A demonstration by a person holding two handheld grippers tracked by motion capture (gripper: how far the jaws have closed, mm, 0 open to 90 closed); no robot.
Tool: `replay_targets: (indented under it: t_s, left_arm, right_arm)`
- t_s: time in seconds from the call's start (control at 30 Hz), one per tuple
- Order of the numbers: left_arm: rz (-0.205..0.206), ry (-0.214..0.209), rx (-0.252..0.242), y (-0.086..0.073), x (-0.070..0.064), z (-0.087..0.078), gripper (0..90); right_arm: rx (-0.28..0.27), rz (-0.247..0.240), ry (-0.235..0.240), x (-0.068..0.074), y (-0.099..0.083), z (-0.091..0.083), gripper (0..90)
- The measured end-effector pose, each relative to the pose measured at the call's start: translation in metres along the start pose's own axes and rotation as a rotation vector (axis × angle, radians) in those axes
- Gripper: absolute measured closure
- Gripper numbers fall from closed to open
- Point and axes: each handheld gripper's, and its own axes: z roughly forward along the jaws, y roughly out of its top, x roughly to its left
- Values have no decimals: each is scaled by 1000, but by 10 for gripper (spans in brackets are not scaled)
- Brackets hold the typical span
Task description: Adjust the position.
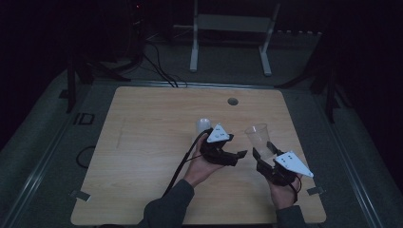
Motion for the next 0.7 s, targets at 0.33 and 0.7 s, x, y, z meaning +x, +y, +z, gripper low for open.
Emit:
replay_targets:
  t_s: [0.33,0.7]
  left_arm:
    - [-38,-25,-11,5,1,2,225]
    - [-53,-46,-29,14,-4,7,172]
  right_arm:
    - [-14,-1,6,1,0,0,413]
    - [-32,0,8,3,1,-2,413]
